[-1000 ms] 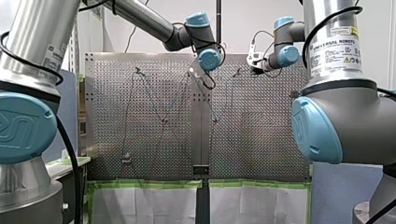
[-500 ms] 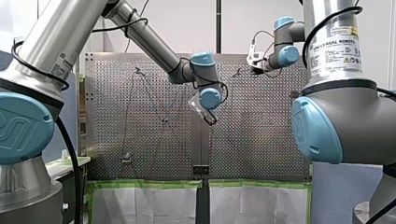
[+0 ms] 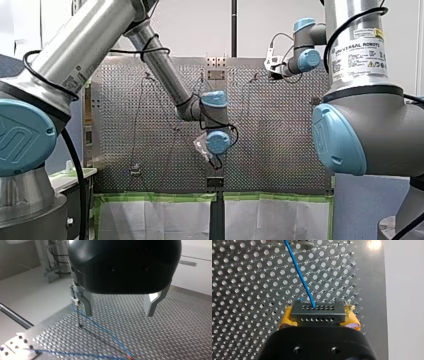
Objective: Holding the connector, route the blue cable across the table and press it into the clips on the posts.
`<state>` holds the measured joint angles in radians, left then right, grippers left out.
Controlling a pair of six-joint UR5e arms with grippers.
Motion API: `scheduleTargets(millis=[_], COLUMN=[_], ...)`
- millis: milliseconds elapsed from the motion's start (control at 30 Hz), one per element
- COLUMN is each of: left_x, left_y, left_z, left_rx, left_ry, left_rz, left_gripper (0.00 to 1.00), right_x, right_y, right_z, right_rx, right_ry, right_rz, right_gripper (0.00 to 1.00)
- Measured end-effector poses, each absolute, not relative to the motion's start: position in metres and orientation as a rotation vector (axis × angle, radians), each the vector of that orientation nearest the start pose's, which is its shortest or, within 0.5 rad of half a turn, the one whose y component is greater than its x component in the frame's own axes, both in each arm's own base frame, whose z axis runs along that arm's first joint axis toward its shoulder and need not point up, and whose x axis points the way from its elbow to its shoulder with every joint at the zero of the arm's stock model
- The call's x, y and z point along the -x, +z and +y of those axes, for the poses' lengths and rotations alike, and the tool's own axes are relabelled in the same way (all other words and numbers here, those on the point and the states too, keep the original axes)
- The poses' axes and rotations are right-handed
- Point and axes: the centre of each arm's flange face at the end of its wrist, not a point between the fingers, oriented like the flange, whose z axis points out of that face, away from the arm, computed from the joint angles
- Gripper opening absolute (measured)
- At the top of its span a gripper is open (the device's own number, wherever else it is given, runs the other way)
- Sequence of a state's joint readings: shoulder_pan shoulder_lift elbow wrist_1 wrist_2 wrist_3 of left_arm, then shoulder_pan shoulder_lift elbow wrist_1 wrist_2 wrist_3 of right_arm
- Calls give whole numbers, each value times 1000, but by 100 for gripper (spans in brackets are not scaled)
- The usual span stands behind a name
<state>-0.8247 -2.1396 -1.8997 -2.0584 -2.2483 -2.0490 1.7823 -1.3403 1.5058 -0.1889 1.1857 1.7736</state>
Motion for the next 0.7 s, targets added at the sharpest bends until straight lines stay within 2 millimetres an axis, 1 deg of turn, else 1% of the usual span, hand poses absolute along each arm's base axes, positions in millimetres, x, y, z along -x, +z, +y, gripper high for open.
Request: scheduleTargets(millis=[167, 267, 500, 567, 700], left_x=[-322, -314, -290, -285, -282], left_y=[93, 78, 53, 48, 46], left_z=[-452, -444, -417, -411, -407], left_rx=[309, 297, 251, 242, 236], left_ry=[-568, -551, -477, -461, -451], left_rz=[1456, 1473, 1550, 1565, 1576], left_gripper=[100, 100, 100, 100, 100], right_x=[-288, -287, -288, -289, -290], right_y=[414, 414, 414, 414, 414], right_z=[-530, -530, -530, -529, -529], right_rx=[-1570, -1570, -1572, -1574, -1576], right_ry=[1779, 1779, 1780, 1780, 1781], right_rz=[-1039, -1042, -1042, -1041, -1039], right_gripper=[0, 0, 0, 0, 0])
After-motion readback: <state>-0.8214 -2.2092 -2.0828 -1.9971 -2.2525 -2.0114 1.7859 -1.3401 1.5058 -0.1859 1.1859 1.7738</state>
